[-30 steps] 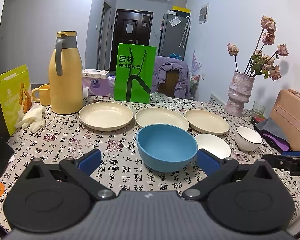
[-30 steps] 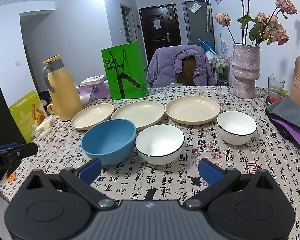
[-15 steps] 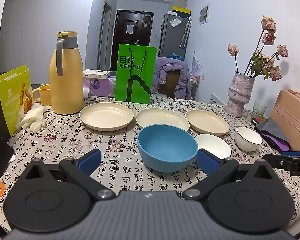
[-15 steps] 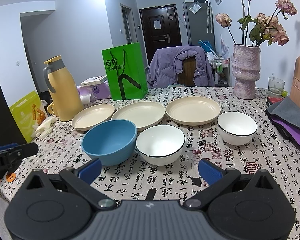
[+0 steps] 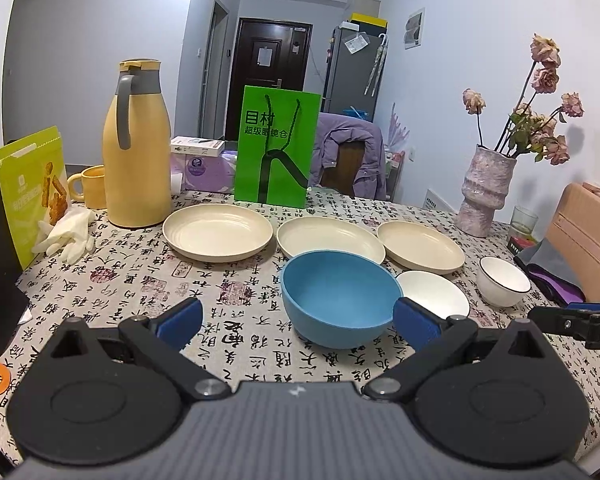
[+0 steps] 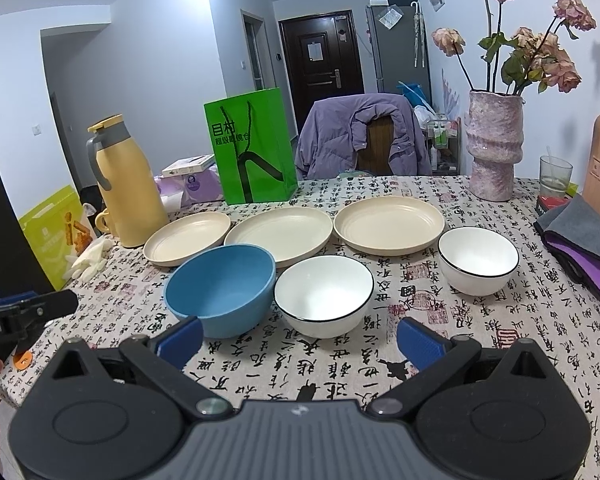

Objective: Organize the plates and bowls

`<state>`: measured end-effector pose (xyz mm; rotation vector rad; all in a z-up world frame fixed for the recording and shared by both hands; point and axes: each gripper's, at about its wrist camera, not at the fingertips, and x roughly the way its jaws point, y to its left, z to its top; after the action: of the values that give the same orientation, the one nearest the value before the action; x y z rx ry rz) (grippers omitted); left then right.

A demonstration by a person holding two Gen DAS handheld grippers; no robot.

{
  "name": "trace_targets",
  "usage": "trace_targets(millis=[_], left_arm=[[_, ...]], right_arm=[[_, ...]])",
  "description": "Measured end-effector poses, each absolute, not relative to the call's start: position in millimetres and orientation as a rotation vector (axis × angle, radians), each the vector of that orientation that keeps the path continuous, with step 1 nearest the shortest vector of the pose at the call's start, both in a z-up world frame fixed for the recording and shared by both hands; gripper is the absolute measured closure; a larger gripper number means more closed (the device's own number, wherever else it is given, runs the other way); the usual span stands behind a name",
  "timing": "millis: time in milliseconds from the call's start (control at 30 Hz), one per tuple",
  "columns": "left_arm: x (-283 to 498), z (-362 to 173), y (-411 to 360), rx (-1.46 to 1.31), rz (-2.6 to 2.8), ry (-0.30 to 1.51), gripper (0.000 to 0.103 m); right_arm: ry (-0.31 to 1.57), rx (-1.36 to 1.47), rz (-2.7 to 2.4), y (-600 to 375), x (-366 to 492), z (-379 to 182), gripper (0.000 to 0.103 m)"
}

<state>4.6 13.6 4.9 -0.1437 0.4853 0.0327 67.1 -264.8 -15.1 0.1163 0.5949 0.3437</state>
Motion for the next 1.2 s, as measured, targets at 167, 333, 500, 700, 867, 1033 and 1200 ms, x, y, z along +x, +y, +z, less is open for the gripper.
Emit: trace_targets(millis=[167, 333, 500, 700, 867, 1033, 1200], left_arm=[[11, 1, 16, -0.147, 0.043, 0.485, 0.000], [17, 0, 24, -0.158, 0.057, 0.486, 0.000], [22, -1, 33, -0.170, 0.074, 0.481, 0.000], [29, -2, 46, -0.185, 0.102, 0.478, 0.000], [32, -1, 58, -0.194, 0.123, 0.459, 0.000], [38, 0, 69, -0.211, 0.138, 0.451, 0.000], [45, 1, 80, -0.222, 0.157, 0.437, 0.000]], right_arm=[[0.587, 0.122, 0.351, -261, 72, -15, 0.000], [0.581, 0.126, 0.361, -256, 80, -15, 0.000], [0.575, 0.127, 0.373, -248, 89, -13, 0.000], [0.564, 0.131, 0.391, -237, 100, -12, 0.000], [0.547, 0.138, 0.404, -227, 109, -9, 0.000], [0.537, 0.132, 0.409, -216, 120, -6, 0.000], [0.532, 0.135, 0.426, -205, 132, -4, 0.000]])
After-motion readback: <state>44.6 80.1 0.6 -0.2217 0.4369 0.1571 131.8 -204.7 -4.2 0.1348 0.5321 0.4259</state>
